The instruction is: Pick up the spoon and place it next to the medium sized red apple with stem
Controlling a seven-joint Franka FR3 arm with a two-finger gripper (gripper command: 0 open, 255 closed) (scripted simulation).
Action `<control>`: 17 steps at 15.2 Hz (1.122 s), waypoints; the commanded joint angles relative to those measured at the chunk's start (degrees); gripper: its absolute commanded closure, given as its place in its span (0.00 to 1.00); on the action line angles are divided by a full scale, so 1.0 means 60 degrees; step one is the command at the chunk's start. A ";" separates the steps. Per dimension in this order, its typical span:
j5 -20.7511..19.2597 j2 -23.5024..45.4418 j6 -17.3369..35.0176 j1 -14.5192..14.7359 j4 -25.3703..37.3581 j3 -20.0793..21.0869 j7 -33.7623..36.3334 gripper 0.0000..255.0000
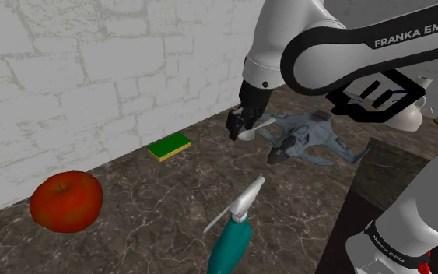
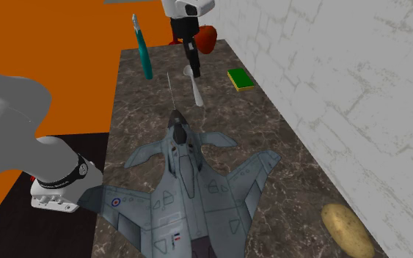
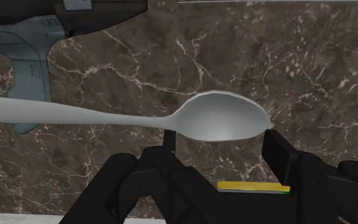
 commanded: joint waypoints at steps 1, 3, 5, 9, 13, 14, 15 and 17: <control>0.0027 -0.0087 -0.0247 0.0009 0.0160 -0.0037 -0.0036 1.00; 0.0045 -0.0161 -0.0513 0.0012 0.0357 -0.0076 -0.0071 1.00; 0.0058 -0.0225 -0.0777 0.0012 0.0561 -0.0113 -0.0102 1.00; 0.0071 -0.0324 -0.1301 0.0007 0.0991 -0.0182 -0.0155 1.00; 0.0071 -0.0385 -0.1819 -0.0005 0.1451 -0.0242 -0.0197 1.00; 0.0069 -0.0392 -0.1910 -0.0008 0.1535 -0.0252 -0.0203 1.00; 0.0020 -0.0208 -0.1924 0.0029 0.1727 -0.0052 0.0065 1.00; -0.0118 0.0196 -0.1961 0.0093 0.2145 0.0353 0.0613 1.00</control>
